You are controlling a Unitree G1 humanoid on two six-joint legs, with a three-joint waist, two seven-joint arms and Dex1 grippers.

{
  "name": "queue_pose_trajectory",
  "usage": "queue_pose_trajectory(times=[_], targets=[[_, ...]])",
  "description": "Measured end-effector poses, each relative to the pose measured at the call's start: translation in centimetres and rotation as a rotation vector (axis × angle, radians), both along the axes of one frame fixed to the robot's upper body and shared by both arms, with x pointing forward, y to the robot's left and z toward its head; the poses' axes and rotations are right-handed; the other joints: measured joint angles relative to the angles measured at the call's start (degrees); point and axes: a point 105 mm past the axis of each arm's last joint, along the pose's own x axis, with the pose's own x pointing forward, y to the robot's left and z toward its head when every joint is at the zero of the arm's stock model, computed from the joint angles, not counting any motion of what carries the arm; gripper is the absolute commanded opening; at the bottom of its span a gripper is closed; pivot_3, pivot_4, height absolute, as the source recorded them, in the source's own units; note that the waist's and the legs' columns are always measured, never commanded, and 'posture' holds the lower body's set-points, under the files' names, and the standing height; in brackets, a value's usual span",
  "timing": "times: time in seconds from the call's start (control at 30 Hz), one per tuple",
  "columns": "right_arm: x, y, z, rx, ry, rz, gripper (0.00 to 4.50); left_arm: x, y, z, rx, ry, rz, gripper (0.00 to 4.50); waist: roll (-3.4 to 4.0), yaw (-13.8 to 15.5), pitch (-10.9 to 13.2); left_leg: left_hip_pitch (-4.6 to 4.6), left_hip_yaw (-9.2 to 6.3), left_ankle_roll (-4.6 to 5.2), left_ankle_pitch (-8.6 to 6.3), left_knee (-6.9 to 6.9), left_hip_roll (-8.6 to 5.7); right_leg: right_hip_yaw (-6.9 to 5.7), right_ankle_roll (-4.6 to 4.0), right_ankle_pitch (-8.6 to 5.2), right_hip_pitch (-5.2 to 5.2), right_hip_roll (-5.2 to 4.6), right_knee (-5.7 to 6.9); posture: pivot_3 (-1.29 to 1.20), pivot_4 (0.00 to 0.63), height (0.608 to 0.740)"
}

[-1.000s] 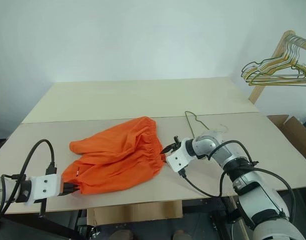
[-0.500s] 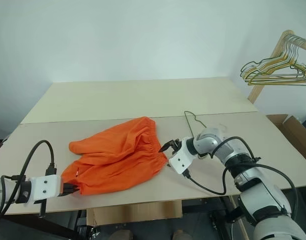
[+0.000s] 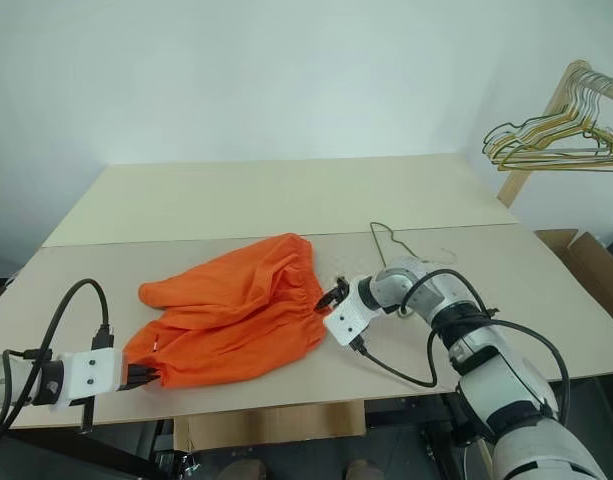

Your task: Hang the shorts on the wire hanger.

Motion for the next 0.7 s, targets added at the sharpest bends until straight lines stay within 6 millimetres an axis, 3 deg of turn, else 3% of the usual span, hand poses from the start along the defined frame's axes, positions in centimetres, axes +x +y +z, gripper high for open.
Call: queue_pose_trajectory(times=[0.1,0.13,0.5,0.53,0.6,0.7], targets=[[-0.2,-0.1,-0.1,-0.012,0.015,0.006,0.17,0.0,0.0,-0.1,0.005,-0.005,0.005,0.0,0.0,0.05,0.0,0.0,0.0,0.0,0.0,0.0,0.0,0.0,0.0,0.0,0.01,0.0,0.0,0.18,0.0,0.74],[-0.4,-0.2,-0.2,-0.01,0.022,0.008,0.05,0.1,0.0,-0.1,0.004,-0.01,0.009,0.0,0.0,0.05,0.0,0.0,0.0,0.0,0.0,0.0,0.0,0.0,0.0,0.0,0.01,0.0,-0.01,0.18,0.0,0.74],[-4.0,-2.2,-1.0,0.056,0.148,-0.09,0.05,-0.7,-0.6,-0.3,-0.07,0.03,0.0,0.0,-0.03,0.64,-0.01,0.03,-0.01,0.07,-0.04,0.03,0.01,0.0,0.02,-0.03,0.05,-0.01,0.01,0.17,0.0,0.74],[-4.0,-2.0,-0.9,0.086,0.161,-0.116,0.05,-0.2,-0.8,0.0,-0.077,0.008,-0.003,0.0,-0.03,0.65,-0.01,0.06,-0.02,0.07,-0.04,0.05,0.0,0.0,0.01,-0.02,0.07,0.0,0.06,0.16,0.0,0.74],[-3.2,-1.5,-0.4,0.161,0.188,-0.218,0.05,3.0,-1.5,1.4,-0.134,-0.131,0.039,0.0,0.0,0.81,0.0,0.12,-0.04,0.08,-0.01,0.17,-0.04,0.0,-0.01,-0.01,0.13,0.02,0.25,0.16,0.0,0.74],[0.7,-0.5,2.7,0.328,0.14,-0.403,0.05,9.9,-3.4,4.8,-0.287,-0.384,0.211,0.0,-0.07,1.64,0.04,0.31,-0.17,0.05,0.08,0.28,-0.12,-0.03,0.02,-0.01,0.35,0.05,0.46,0.15,0.0,0.74]])
